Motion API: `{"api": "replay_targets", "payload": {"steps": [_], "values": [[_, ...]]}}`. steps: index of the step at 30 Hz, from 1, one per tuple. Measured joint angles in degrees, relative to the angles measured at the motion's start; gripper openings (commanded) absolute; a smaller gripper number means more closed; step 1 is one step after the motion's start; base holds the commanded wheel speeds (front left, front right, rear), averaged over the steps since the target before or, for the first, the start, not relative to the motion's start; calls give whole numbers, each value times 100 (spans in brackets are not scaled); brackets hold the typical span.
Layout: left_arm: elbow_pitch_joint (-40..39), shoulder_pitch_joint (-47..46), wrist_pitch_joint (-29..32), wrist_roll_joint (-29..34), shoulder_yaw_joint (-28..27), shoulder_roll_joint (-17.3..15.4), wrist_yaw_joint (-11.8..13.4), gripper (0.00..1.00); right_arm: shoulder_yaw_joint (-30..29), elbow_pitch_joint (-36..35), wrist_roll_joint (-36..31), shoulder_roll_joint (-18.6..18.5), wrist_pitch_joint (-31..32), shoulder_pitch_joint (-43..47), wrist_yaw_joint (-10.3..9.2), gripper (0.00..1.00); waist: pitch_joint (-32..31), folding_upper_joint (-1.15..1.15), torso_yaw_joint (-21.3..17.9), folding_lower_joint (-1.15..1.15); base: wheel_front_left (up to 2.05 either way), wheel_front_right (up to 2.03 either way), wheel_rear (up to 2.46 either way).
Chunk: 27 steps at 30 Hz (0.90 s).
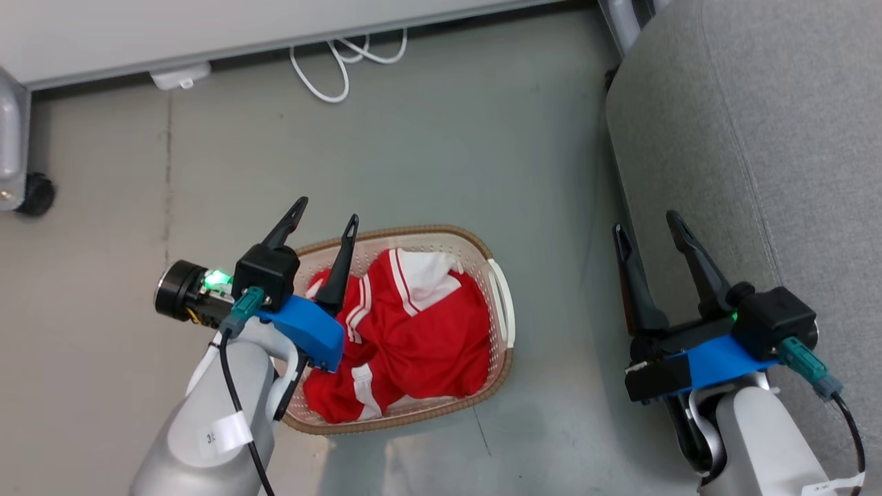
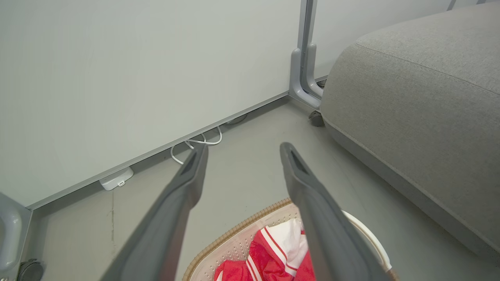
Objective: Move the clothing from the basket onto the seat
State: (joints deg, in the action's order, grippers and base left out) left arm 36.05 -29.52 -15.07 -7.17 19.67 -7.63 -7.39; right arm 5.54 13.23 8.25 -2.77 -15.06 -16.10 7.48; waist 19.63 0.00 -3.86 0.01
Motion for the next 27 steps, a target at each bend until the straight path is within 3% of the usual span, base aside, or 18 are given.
{"api": "replay_targets", "payload": {"steps": [11,27], "values": [[1238,-1180,0,-226,833,-302,-1,100,116,-261,94,-3,0,-601,0,100,1236,0,-425,0,0,0,0],[3207,-2538,333,-600,1934,-250,-3,100,154,-655,68,-4,0,-1144,0,100,2769,0,-762,0,0,0,0]]}}
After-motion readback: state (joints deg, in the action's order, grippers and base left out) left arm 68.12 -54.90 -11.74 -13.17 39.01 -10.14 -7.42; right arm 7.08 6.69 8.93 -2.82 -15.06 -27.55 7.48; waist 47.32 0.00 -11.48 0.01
